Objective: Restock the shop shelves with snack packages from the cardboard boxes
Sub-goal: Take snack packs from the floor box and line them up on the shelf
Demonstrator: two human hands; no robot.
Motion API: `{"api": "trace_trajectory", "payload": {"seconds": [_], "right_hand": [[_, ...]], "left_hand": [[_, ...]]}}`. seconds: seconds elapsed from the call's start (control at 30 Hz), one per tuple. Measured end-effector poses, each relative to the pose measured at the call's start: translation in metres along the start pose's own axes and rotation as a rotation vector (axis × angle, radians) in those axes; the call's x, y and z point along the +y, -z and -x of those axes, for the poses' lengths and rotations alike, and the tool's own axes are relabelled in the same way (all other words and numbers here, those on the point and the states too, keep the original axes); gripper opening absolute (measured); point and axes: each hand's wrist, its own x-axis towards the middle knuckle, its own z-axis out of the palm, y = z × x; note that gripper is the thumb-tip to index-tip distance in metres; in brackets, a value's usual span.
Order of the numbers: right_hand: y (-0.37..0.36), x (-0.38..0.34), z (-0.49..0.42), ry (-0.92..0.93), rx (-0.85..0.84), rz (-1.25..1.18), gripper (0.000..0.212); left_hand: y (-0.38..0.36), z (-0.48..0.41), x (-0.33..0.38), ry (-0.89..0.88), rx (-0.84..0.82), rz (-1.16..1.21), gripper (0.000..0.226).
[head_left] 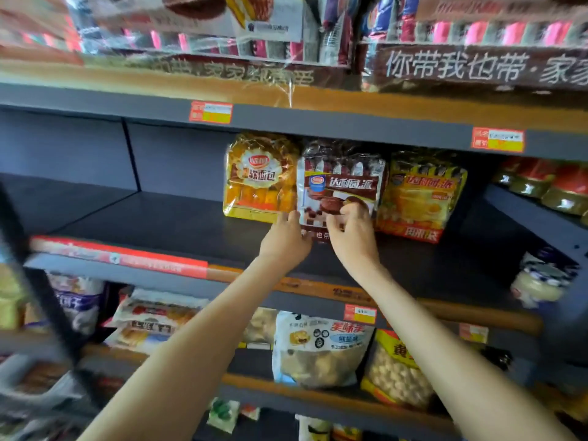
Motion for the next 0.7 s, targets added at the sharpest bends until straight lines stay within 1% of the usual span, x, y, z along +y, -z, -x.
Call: {"api": "trace_trajectory", "payload": {"seconds": [0.03,0.1,0.17,0.23,0.3,0.33,0.43,0.5,0.57,0.63,0.7], "right_hand": [[-0.006,-0.015,0.014,0.051,-0.047,-0.065,0.021],[-0.021,-0.045,0.045,0.178,-0.113,-0.173,0.012],[-0.039,-0.078,0.075,0.257,-0.107,-0.225,0.007],[-0.062,-0.112,0.103,0.278,-0.087,-0.274,0.004],[-0.09,-0.148,0.132,0.289,-0.141,-0.312,0.004],[-0.106,-0.165,0.147,0.299,-0.204,-0.324,0.005],[-0.156,-0.211,0.195,0.333,-0.456,-0.291,0.009],[-0.195,-0.233,0.223,0.353,-0.623,-0.258,0.01],[-0.234,-0.251,0.249,0.35,-0.794,-0.229,0.01],[-0.273,-0.263,0.271,0.352,-0.952,-0.185,0.013],[-0.313,-0.272,0.29,0.365,-1.116,-0.09,0.016]], "left_hand": [[0.007,0.012,-0.008,-0.031,0.012,0.047,0.039],[0.027,0.041,-0.026,-0.102,0.041,0.133,0.03],[0.053,0.074,-0.048,-0.117,0.077,0.18,0.023],[0.081,0.109,-0.076,-0.09,0.103,0.225,0.022],[0.107,0.147,-0.115,0.001,0.088,0.236,0.027],[0.118,0.166,-0.137,0.05,0.08,0.241,0.029],[0.149,0.221,-0.205,0.248,0.015,0.247,0.025],[0.163,0.256,-0.259,0.373,-0.029,0.204,0.023],[0.172,0.294,-0.313,0.493,-0.059,0.151,0.026],[0.182,0.336,-0.361,0.645,-0.073,0.109,0.029],[0.193,0.382,-0.403,0.83,-0.089,0.044,0.027]]}}
